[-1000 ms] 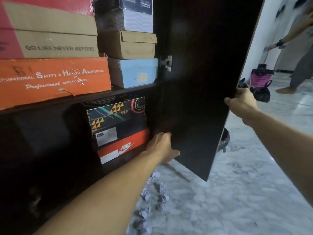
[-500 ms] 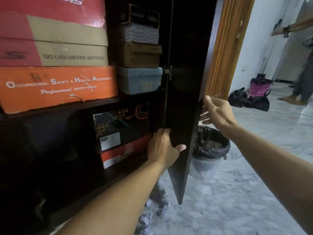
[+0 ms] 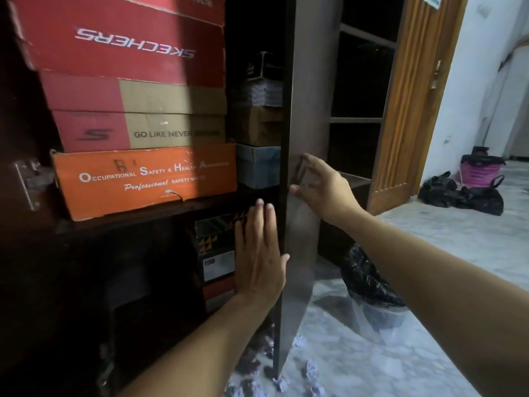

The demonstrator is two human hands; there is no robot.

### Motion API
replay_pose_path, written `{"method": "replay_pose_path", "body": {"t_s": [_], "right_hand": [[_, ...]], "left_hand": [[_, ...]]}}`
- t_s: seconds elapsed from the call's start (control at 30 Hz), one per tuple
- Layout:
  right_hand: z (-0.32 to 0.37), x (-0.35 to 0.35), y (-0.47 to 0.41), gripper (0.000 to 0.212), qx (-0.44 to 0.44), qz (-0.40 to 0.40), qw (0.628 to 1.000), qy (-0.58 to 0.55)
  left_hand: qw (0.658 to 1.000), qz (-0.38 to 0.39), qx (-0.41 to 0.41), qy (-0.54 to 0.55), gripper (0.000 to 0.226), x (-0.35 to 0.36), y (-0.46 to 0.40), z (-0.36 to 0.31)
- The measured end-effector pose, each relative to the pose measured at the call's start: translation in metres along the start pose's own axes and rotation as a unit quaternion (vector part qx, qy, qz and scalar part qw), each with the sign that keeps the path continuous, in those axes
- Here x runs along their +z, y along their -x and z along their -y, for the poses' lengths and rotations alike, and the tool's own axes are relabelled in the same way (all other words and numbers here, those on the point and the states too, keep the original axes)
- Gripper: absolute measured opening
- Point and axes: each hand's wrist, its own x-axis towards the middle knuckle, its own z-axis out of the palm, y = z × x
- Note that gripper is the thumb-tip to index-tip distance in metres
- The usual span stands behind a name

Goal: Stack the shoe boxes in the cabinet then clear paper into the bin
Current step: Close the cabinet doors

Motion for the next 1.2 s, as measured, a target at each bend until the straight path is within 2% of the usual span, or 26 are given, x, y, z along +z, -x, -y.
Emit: {"method": "replay_pose_path", "body": {"t_s": [0.1, 0.2, 0.5, 0.67, 0.77, 0.87, 1.07, 1.2], "right_hand": [[0.009, 0.013, -0.022, 0.095, -0.019, 0.017, 0.997, 0.073], [0.018, 0.024, -0.038, 0.102, -0.023, 0.034, 0.994, 0.1], [0.026, 0.063, -0.058, 0.099, -0.004, 0.002, 0.99, 0.14], [0.029, 0.087, -0.075, 0.1, 0.016, -0.007, 0.987, 0.162], [0.027, 0.1, -0.083, 0.098, 0.015, -0.017, 0.981, 0.19], [0.026, 0.108, -0.089, 0.096, 0.013, -0.026, 0.979, 0.204], [0.021, 0.109, -0.1, 0.095, 0.014, 0.004, 0.974, 0.227], [0.028, 0.092, -0.097, 0.096, 0.013, 0.044, 0.966, 0.255]], "left_hand": [[0.991, 0.022, 0.063, -0.115, 0.127, 0.009, -0.008, 0.019], [0.988, 0.033, 0.043, -0.145, 0.125, 0.014, -0.016, 0.039], [0.983, 0.057, -0.017, -0.173, 0.115, 0.025, -0.034, 0.065], [0.976, 0.123, -0.036, -0.176, 0.112, 0.02, -0.051, 0.077], [0.978, 0.141, -0.047, -0.147, 0.113, 0.018, -0.059, 0.086], [0.972, 0.16, -0.045, -0.164, 0.115, 0.017, -0.065, 0.097], [0.957, 0.224, -0.034, -0.184, 0.121, 0.008, -0.078, 0.103], [0.952, 0.253, -0.038, -0.169, 0.116, -0.005, -0.078, 0.096]]}}
